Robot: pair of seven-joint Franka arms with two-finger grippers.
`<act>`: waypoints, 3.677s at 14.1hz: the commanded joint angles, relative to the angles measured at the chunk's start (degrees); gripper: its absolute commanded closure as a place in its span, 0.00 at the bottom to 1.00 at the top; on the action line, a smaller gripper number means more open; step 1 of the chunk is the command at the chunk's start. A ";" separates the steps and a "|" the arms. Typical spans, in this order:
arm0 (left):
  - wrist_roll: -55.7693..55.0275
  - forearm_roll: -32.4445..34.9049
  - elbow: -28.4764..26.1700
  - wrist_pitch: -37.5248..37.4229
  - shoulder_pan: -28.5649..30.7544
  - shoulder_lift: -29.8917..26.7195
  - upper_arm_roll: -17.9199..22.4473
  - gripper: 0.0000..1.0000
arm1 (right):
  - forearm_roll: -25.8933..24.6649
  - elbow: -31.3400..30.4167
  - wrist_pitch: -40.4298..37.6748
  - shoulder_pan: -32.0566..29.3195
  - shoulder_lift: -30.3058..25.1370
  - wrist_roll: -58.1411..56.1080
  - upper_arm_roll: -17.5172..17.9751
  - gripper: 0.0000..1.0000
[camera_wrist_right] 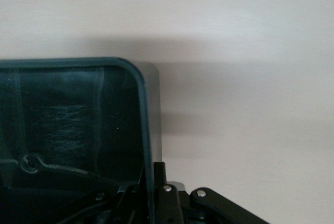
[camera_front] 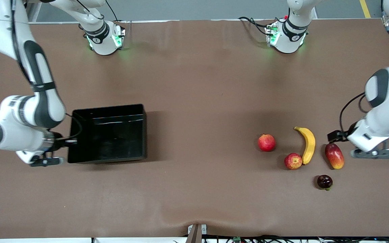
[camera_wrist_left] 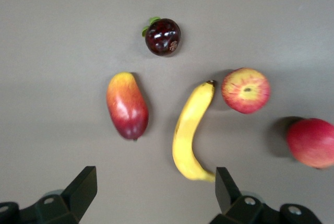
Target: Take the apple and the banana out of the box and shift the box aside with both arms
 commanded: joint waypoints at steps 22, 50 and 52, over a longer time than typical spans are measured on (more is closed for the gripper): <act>1.29 -12.99 0.82 -24.36 -25.43 -27.08 22.30 0.00 | -2.23 1.11 -5.74 -0.10 -11.74 10.28 1.93 0.00; 1.29 -14.22 2.76 -25.24 -23.67 -26.20 22.83 0.00 | -4.86 9.90 -35.64 0.44 -30.83 14.51 2.01 0.00; 1.28 -14.22 2.76 -25.33 -23.67 -26.37 22.74 0.00 | -5.04 9.99 -35.56 0.27 -30.56 14.51 1.84 0.00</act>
